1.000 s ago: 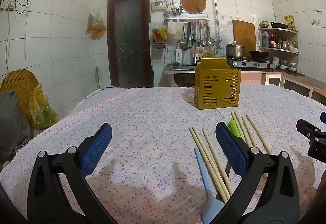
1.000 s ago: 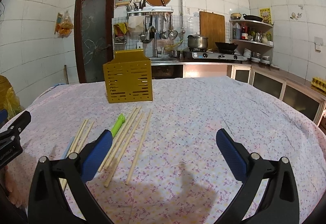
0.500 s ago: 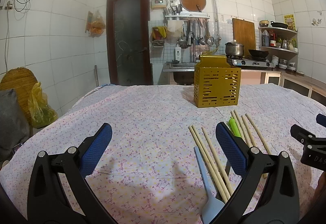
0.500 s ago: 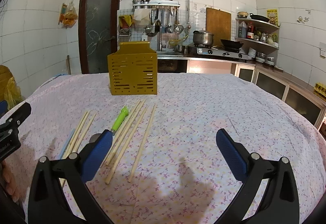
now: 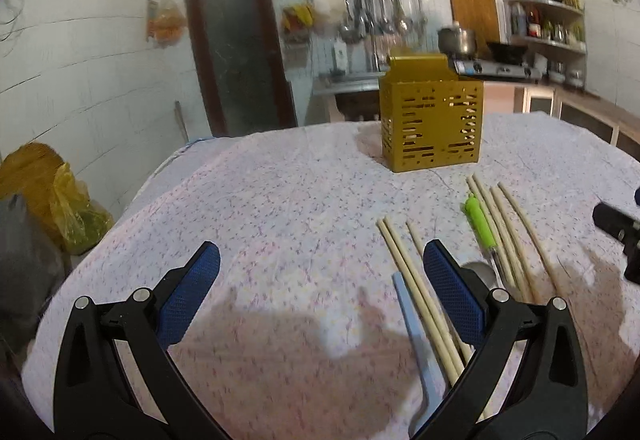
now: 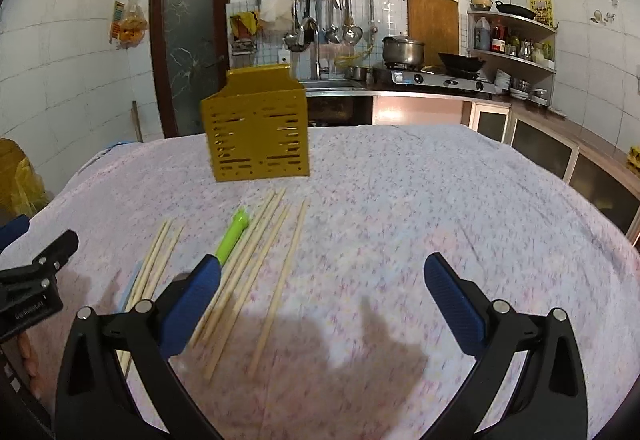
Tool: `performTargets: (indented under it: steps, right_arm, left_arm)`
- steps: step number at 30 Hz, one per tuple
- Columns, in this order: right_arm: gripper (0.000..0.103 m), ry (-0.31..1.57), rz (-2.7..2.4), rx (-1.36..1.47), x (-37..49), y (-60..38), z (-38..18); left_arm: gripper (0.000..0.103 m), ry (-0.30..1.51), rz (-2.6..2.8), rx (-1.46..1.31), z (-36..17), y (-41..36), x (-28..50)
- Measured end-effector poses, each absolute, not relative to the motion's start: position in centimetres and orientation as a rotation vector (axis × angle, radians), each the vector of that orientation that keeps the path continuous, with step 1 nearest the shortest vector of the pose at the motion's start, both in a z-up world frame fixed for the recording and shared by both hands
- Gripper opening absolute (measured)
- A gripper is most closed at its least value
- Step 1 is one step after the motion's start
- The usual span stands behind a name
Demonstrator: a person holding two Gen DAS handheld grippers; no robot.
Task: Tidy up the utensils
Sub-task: 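Lower the left tool onto a wooden chopstick and close it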
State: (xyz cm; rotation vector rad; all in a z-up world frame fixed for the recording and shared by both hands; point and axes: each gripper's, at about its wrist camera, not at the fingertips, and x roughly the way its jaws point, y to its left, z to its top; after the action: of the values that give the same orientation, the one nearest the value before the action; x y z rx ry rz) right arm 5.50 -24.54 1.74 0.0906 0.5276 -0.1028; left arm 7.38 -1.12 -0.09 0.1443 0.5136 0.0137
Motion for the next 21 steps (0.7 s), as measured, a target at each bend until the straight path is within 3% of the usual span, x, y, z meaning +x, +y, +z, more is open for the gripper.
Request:
performTargets:
  steps: [5,12,15,21]
  right_arm:
    - [0.099,0.582,-0.118,0.076,10.6,-24.4,2.3]
    - [0.095,0.734,-0.120,0.069,16.2,-24.5,-0.9]
    - [0.090,0.795,-0.116,0.103,17.3,-24.7,-2.4]
    - [0.090,0.841,-0.128,0.138,17.6,-25.2,-3.6]
  left_arm:
    - [0.098,0.609,-0.011,0.102,-0.1,-1.3,11.5]
    - [0.098,0.786,-0.015,0.109,-2.8,-2.0,16.6]
    - [0.098,0.848,0.005,0.106,-4.4,-1.9,18.0]
    - [0.094,0.912,0.006,0.055,-5.9,-1.6,19.5]
